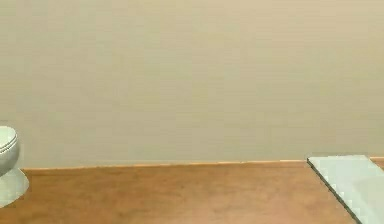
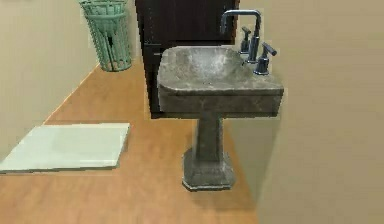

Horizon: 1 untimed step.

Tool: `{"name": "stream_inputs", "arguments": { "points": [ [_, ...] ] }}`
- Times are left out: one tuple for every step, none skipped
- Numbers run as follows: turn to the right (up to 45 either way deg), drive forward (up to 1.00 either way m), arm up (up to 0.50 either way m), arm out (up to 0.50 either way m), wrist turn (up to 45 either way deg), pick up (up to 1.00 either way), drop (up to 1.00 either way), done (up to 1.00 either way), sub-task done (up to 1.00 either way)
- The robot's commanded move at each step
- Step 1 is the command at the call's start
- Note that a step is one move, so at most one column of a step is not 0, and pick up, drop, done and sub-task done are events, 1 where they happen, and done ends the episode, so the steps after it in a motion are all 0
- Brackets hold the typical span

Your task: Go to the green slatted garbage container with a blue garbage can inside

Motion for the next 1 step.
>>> {"name": "stream_inputs", "arguments": {
  "points": [
    [0.0, 0.1, 0.0, 0.0, 0.0, 0.0, 0.0, 0.0, 0.0]
  ]
}}
